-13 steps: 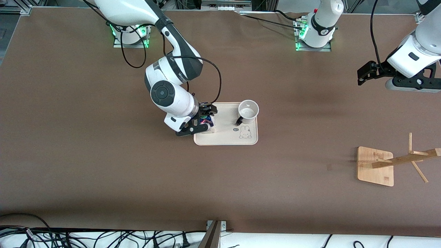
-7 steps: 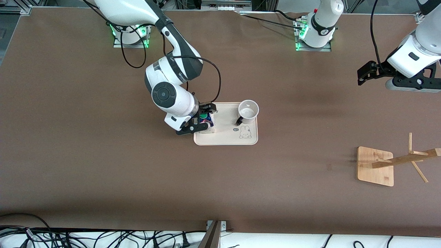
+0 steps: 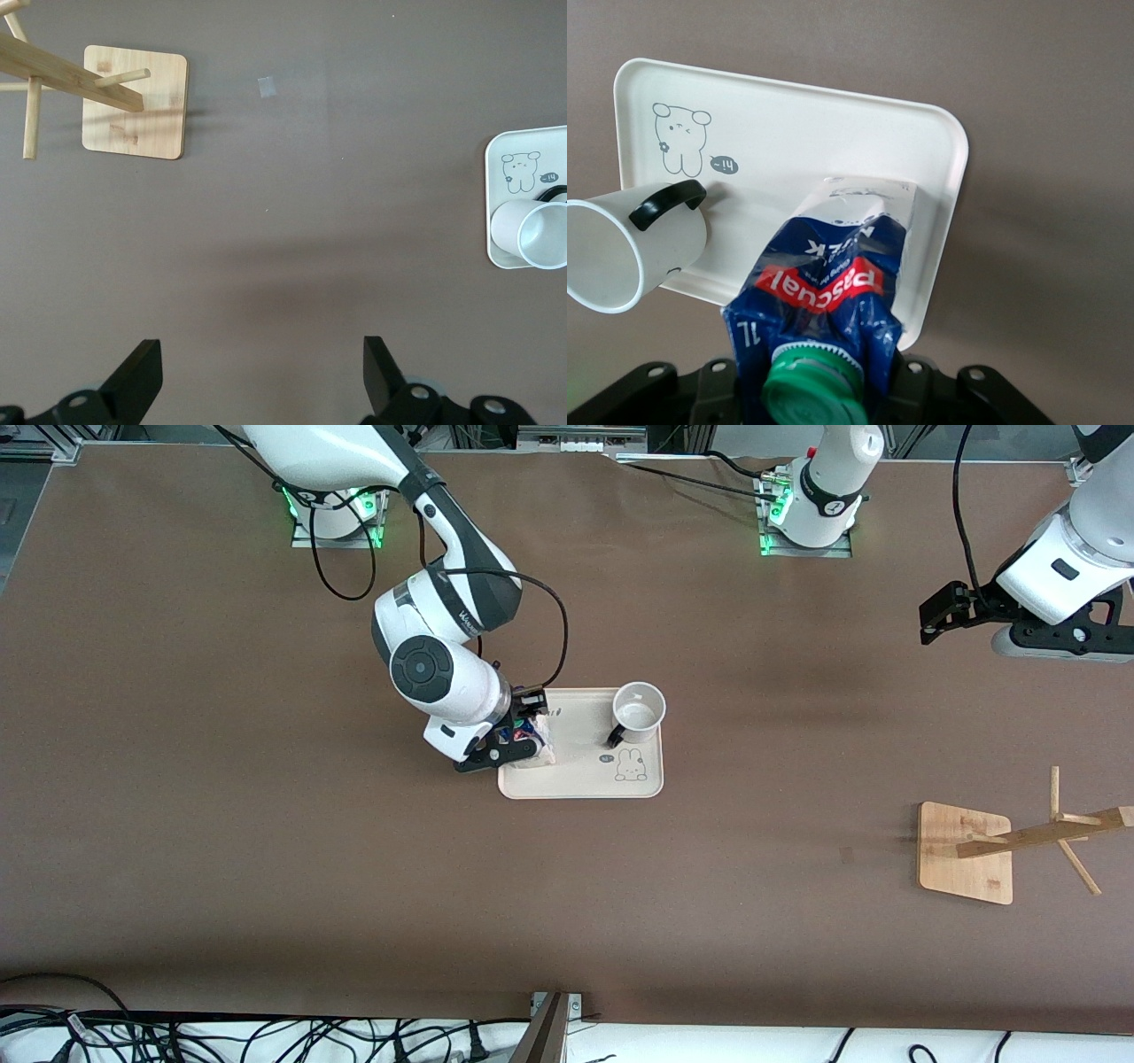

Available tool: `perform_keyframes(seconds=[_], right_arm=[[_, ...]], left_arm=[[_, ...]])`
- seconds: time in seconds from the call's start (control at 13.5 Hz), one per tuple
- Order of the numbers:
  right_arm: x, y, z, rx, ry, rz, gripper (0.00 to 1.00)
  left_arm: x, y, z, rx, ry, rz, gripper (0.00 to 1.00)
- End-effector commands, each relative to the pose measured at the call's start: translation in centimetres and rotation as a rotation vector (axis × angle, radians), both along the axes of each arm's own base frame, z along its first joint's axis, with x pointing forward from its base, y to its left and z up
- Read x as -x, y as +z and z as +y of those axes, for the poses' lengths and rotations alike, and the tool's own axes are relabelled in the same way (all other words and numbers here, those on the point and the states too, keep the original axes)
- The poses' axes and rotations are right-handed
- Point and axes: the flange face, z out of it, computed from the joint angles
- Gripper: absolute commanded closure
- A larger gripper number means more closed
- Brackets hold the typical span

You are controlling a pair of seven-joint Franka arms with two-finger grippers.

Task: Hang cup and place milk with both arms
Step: 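Lower the right gripper onto the milk carton and close on it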

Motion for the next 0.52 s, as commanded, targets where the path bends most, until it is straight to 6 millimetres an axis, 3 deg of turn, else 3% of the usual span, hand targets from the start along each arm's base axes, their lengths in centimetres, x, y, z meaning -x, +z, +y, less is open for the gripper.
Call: perform_keyframes(seconds=[0.0,0.45], right_arm=[[0.3,0.4,-0.1,0.010,0.020,-0.003,0.57],[1.0,1.1,1.1,0.042,0.013,-0.026,0.60]], left_arm=[[-0.4,0.7,-0.2,-0.012,0.002,0.005,0.00],[-0.4,0.7,-0.2,-0.012,0.002,0.005,0.00]])
